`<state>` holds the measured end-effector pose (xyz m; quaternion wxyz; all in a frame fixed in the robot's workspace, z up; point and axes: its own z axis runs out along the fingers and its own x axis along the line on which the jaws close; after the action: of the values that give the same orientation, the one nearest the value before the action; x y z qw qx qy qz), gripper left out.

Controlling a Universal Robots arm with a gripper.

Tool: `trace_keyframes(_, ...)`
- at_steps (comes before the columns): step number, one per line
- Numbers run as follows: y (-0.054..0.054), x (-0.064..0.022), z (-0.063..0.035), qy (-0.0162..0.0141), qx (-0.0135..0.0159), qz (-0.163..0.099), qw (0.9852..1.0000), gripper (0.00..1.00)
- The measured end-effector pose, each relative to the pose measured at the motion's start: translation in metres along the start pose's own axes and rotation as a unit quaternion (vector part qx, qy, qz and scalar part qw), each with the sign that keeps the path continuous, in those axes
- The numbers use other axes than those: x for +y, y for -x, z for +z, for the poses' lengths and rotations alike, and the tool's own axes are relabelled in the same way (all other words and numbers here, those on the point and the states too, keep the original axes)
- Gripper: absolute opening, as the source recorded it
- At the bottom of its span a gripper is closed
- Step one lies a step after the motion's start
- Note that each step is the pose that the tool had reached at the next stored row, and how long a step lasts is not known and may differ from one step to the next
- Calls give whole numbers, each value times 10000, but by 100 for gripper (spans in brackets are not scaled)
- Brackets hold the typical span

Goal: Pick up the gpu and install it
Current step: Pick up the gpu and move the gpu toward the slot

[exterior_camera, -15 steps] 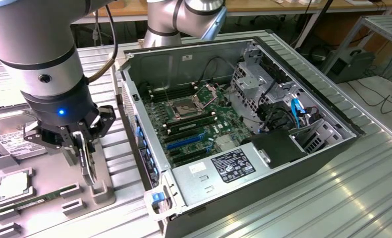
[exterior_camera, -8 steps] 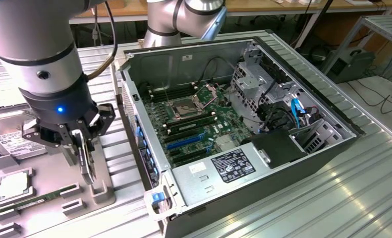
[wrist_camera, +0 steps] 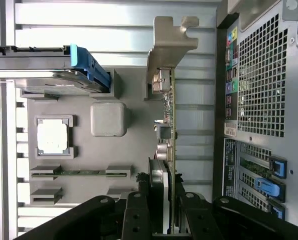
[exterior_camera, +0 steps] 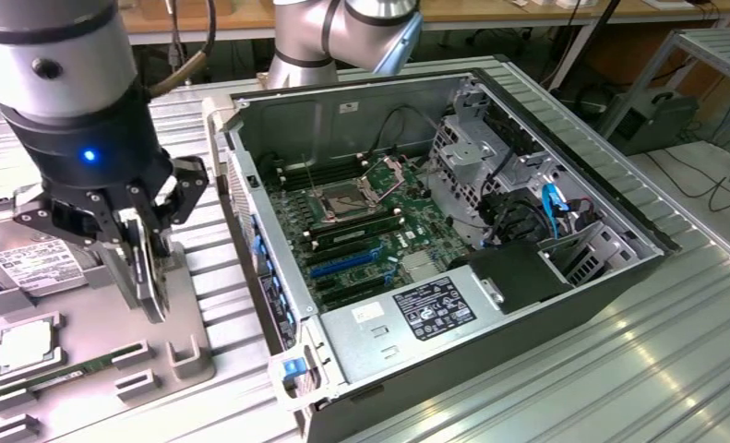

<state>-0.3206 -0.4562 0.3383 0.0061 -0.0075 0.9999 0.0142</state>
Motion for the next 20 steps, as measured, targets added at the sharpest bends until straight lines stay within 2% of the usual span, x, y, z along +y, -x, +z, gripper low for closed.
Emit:
trace_keyframes(3,2,4,-137,0,-1,0,10000,28)
trace_keyframes(6,4,9,-316,0,0,0,10000,28)
trace_keyframes(16,11,29,-766,-2,0,-1,10000,28)
trace_keyframes(18,11,33,-842,-4,1,0,10000,28)
trace_keyframes(20,11,33,-856,-3,-1,0,10000,28)
